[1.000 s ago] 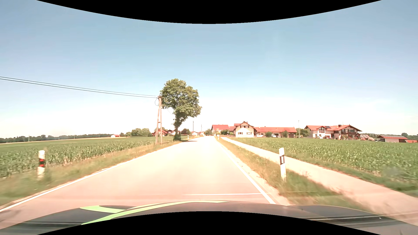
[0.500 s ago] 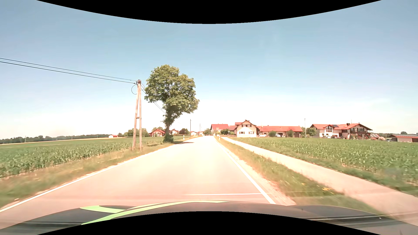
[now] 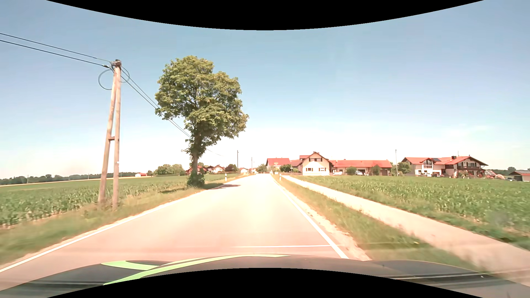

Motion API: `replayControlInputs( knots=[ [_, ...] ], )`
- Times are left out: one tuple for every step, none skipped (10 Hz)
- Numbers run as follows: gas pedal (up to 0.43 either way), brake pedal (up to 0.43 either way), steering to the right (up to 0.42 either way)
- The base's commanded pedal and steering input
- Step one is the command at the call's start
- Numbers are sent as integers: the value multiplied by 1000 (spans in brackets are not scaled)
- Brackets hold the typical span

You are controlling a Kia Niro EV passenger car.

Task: Follow the waypoints while adhering to traffic rules and regulations

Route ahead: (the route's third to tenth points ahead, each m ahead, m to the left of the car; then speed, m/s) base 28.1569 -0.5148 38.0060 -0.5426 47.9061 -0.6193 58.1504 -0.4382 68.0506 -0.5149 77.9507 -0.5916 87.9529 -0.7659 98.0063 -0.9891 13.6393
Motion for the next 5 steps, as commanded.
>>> replayControlInputs(
  knots=[
    [98, 0, 2],
    [98, 0, 1],
    [98, 0, 1],
    [98, 0, 0],
    [98, 0, 0]
  ],
)
